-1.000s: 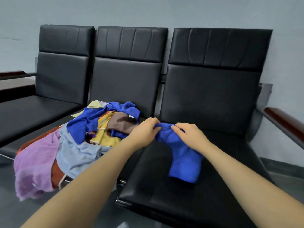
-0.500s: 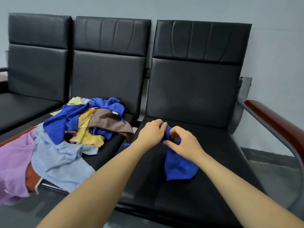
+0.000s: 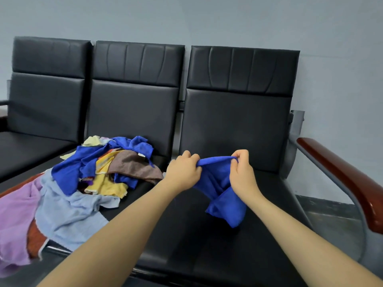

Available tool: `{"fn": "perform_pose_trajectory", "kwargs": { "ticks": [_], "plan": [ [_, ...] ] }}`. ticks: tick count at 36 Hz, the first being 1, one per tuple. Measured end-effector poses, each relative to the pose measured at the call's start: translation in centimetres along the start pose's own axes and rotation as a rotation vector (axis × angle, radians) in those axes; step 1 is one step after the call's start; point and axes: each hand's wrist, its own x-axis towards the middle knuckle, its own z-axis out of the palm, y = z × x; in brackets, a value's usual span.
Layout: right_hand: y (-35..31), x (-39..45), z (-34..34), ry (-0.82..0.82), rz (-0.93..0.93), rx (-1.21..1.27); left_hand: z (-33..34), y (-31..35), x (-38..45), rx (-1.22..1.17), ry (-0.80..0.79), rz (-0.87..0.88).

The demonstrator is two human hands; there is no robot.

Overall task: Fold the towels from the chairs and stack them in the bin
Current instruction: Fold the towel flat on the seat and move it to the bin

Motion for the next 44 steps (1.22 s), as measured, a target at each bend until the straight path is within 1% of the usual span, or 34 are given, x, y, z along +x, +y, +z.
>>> {"fn": "perform_pose_trajectory", "kwargs": {
  "ticks": [3,6,10,12,14,20,25,27,30,33,36,40,42,44],
  "plan": [
    [-0.4,0.3,-1.3,-0.044,-0.041,-0.171,-0.7,0.4,0.2,0.071,0.030,0.007],
    [-0.3,0.6,-2.3,-0.070,-0.047,-0.281,-0.9,0.5,0.4,0.055,0.067,-0.019],
    [0.0,1.1,-3.3,-0.014,-0.036,-0.291,-0.9,0.4,0.5,0.050,0.116,-0.069],
    [0.5,1.3,-3.8,0.016,-0.035,-0.355,-0.8,0.2,0.7,0.034,0.135,-0.091],
    [1.1,1.6,-4.3,0.043,-0.050,-0.469,-0.9,0.1,0.8,0.042,0.169,-0.106],
    [1.4,2.2,-5.2,0.069,-0.016,-0.756,-1.5,-0.2,1.2,0.271,0.244,-0.078],
    [1.7,2.8,-6.0,0.100,0.050,-0.805,-2.6,-1.2,2.1,0.334,0.301,-0.123],
    [1.7,3.1,-6.4,0.122,0.069,-0.834,-3.2,-1.5,2.4,0.292,0.315,-0.154],
    [1.6,3.5,-7.3,0.159,0.106,-0.844,-4.2,-1.7,2.9,0.169,0.316,-0.219],
    [1.3,4.0,-8.3,0.208,0.165,-0.776,-4.7,-2.2,3.3,0.033,0.360,-0.270],
    [0.9,5.0,-9.3,0.265,0.209,-0.688,-5.1,-2.0,3.7,-0.078,0.438,-0.260],
    [-0.4,6.8,-10.4,0.340,0.189,-0.655,-6.2,-0.5,4.9,-0.254,0.495,-0.306],
    [-1.0,8.0,-10.8,0.371,0.185,-0.592,-6.8,0.1,5.7,-0.343,0.518,-0.339],
    [-1.4,9.2,-11.3,0.420,0.216,-0.444,-7.4,0.6,6.6,-0.425,0.543,-0.367]
  ]
}}
